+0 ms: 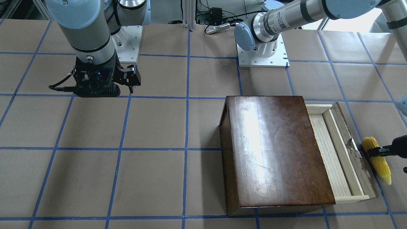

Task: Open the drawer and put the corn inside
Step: 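Grasp the yellow corn cob with the left gripper and lift it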

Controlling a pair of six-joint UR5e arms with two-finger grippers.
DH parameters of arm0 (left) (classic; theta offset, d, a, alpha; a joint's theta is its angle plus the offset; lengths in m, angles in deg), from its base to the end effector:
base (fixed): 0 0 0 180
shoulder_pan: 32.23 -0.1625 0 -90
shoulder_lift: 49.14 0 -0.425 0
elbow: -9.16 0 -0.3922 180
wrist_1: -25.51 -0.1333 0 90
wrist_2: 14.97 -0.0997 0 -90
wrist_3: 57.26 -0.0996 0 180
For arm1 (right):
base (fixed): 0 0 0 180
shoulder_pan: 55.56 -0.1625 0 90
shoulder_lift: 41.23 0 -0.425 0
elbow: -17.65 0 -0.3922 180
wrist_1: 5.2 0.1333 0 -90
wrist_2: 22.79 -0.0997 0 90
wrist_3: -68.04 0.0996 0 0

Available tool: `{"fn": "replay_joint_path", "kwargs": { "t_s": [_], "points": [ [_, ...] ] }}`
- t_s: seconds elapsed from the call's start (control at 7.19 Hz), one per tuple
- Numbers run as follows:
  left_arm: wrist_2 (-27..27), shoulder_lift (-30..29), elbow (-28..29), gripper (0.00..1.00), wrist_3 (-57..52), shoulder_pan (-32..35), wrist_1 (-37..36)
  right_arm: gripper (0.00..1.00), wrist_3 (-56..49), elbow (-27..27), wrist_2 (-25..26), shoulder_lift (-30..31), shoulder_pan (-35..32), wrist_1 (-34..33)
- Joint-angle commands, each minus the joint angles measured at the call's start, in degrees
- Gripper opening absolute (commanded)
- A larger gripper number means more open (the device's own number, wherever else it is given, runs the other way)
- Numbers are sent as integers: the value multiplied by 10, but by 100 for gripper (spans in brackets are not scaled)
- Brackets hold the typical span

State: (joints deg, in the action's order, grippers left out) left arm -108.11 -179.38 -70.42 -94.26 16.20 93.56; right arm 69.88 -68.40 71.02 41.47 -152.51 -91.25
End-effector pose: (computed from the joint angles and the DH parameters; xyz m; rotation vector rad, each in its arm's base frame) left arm 0.3688 -0.6085 0.1797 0.1174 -3.0871 -0.2181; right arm 0.1901 -0.5126 0.4499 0.1429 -3.0566 -0.1868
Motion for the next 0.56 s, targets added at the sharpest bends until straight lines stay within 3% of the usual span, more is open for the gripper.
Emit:
{"fn": "replay_joint_path", "kwargs": {
  "t_s": [0.0,0.42],
  "points": [
    [-5,4,4,0,-3,2,1,100,0,0,1,0,0,0],
    [-2,30,37,0,-20,16,26,100,0,0,1,0,0,0]
  ]
}}
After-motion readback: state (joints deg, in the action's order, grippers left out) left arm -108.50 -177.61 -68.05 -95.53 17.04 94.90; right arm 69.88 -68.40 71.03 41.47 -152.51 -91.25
